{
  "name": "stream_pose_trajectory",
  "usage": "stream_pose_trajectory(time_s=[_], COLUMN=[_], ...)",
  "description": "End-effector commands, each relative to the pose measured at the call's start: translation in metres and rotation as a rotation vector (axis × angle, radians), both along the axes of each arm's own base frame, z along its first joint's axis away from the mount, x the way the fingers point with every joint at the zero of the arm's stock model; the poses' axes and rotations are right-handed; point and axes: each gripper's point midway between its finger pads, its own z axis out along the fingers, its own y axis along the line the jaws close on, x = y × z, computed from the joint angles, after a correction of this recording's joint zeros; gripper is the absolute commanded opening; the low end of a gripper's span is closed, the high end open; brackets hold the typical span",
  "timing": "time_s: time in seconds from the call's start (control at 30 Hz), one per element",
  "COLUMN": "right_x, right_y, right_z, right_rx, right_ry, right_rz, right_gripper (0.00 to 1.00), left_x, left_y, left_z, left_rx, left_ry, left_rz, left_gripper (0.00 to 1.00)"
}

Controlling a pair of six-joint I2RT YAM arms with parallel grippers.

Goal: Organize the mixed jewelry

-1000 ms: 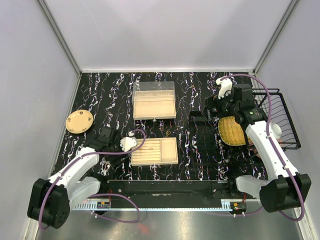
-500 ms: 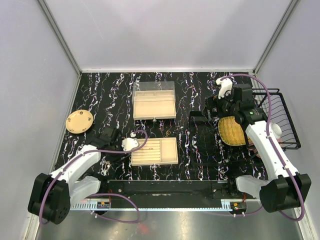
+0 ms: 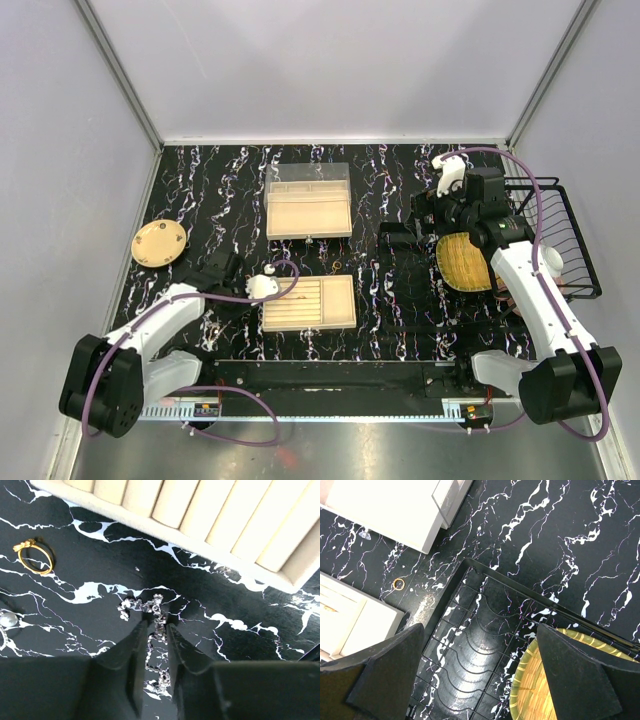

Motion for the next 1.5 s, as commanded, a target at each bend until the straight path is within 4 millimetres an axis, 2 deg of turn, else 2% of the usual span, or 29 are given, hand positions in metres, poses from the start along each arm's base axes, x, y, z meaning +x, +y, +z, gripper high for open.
stream_pose_trajectory(time_s=[0.0,0.17,0.3,0.63,0.8,1.0,1.03,1.1,1.13,1.2,1.3,1.37,1.43,1.47], right_x=[0.008,0.009,0.009,0.01,0.01,0.011,0.012,0.012,0.012,0.013,0.013,0.013,0.014,0.014], right_y=[0.0,0.0,-0.001,-0.003,-0.003,-0.004,-0.004,-0.004,-0.004,-0.004,-0.005,-0.005,-0.006,-0.006], right_z=[0.012,0.011,0.011,0.01,0.008,0.007,0.007,0.007,0.007,0.006,0.007,0.006,0.006,0.004], right_rx=[-0.013,-0.016,-0.019,-0.025,-0.028,-0.034,-0.035,-0.036,-0.036,-0.038,-0.039,-0.042,-0.045,-0.047], right_ry=[-0.071,-0.069,-0.071,-0.069,-0.065,-0.064,-0.063,-0.063,-0.063,-0.061,-0.063,-0.063,-0.062,-0.059], right_rz=[-0.001,-0.003,-0.006,-0.011,-0.014,-0.017,-0.018,-0.018,-0.018,-0.019,-0.023,-0.025,-0.027,-0.028], right_gripper=[0.99,1.0,1.0,1.0,1.0,1.0,1.0,1.0,1.0,1.0,1.0,1.0,1.0,1.0], left_x=[-0.008,-0.005,0.004,0.032,0.041,0.061,0.068,0.075,0.083,0.088,0.106,0.115,0.127,0.133], left_y=[0.002,-0.002,-0.007,-0.027,-0.032,-0.041,-0.044,-0.047,-0.049,-0.053,-0.06,-0.062,-0.067,-0.069], left_z=[-0.012,-0.009,-0.001,0.048,0.065,0.098,0.11,0.12,0.134,0.142,0.169,0.174,0.188,0.187], left_rx=[0.016,0.002,-0.021,-0.149,-0.177,-0.229,-0.243,-0.253,-0.265,-0.273,-0.296,-0.295,-0.308,-0.309], left_ry=[0.044,0.045,0.009,-0.131,-0.161,-0.232,-0.26,-0.272,-0.299,-0.297,-0.339,-0.341,-0.368,-0.358], left_rz=[-0.045,-0.044,-0.014,0.055,0.081,0.107,0.11,0.116,0.118,0.119,0.12,0.122,0.123,0.128], left_gripper=[0.14,0.01,0.0,0.0,0.0,0.0,0.0,0.0,0.0,0.0,0.0,0.0,0.0,0.0])
